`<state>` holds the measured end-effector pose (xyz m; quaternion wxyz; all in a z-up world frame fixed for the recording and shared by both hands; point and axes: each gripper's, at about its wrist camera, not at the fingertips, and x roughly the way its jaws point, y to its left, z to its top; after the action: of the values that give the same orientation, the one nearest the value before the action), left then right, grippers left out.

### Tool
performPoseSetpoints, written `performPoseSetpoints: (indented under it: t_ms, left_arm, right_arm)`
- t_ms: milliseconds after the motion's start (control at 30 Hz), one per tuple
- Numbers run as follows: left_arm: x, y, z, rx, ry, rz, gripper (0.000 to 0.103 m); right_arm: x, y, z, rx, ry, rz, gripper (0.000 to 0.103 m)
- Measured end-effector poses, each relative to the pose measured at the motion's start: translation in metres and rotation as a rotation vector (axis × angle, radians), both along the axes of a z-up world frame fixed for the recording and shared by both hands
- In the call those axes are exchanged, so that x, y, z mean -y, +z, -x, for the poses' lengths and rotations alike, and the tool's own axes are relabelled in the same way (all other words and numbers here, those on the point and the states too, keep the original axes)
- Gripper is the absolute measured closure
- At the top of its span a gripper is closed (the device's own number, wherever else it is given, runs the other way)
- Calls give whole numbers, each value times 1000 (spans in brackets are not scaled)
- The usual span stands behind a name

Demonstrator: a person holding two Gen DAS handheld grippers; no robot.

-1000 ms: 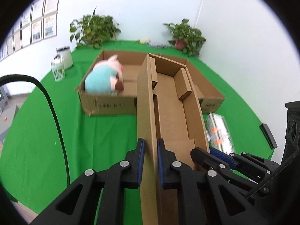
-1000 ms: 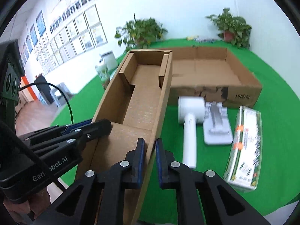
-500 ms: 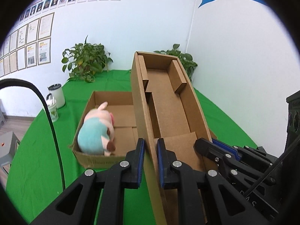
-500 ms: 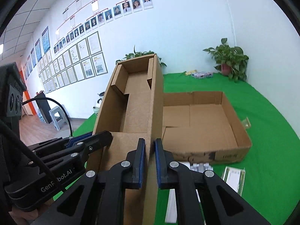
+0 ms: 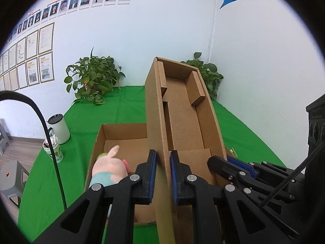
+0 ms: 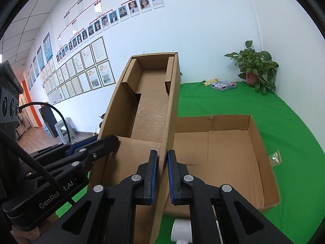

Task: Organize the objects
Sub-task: 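Carry the open long box with both tools over the large cardboard box, then lower the long box into the large box beside the pig and release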

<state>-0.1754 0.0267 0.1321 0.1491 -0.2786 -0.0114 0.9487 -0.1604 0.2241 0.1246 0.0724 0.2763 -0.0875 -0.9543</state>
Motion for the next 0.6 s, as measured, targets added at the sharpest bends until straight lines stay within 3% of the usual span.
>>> performPoseSetpoints:
  t_ms: [233,467,600]
  left_arm:
    - [0,-27,56,66,27,33,91]
    - [0,-79,105,192,44,86,91]
    - [-8,-113,118,276,44,162,91]
  right_arm:
    - [-7,-24,83,94,18,31,95]
    - [-16,-90,155,206,20,88,95]
    - [-23,-130,185,290,24,108,95]
